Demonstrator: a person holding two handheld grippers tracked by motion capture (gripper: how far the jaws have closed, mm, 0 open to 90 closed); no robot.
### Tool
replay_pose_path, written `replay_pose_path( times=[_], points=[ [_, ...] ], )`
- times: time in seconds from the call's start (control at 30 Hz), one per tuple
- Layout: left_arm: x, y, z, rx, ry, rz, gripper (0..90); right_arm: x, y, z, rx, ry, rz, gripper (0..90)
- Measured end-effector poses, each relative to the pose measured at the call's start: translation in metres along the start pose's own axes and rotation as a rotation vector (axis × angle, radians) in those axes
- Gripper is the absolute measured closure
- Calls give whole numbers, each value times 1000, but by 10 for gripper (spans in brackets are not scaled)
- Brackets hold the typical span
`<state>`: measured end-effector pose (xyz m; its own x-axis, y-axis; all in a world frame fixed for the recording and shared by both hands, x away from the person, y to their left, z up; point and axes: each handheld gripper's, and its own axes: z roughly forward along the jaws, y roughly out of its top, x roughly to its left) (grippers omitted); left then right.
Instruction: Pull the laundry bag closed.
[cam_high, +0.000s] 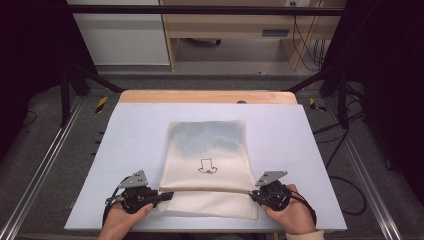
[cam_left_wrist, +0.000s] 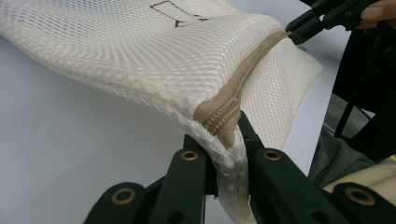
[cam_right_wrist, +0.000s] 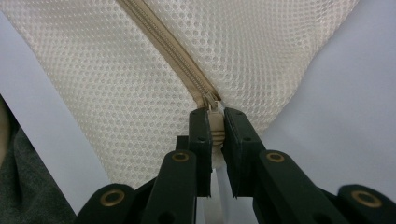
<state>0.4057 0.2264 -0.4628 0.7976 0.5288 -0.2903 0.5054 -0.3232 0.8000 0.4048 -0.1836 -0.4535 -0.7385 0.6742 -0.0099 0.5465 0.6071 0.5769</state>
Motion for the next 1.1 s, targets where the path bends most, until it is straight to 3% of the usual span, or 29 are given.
replay_pose_path(
  times=[0.37,0.67,0.97,1.03,1.1],
  points=[
    [-2,-2,2,26,19,16,848,-2,-2,0,-7,7,-1,819],
    [-2,-2,4,30,14,14,847,-2,-4,1,-20,14,26,818],
    [0,-5,8,51,24,-1,836,-4,-7,0,-30,25,23,815],
    [-2,-5,6,52,49,0,775,-4,-8,2,-39,34,41,760],
    [-6,-4,2,38,103,-6,599,-3,-8,2,-53,46,52,609]
  ],
)
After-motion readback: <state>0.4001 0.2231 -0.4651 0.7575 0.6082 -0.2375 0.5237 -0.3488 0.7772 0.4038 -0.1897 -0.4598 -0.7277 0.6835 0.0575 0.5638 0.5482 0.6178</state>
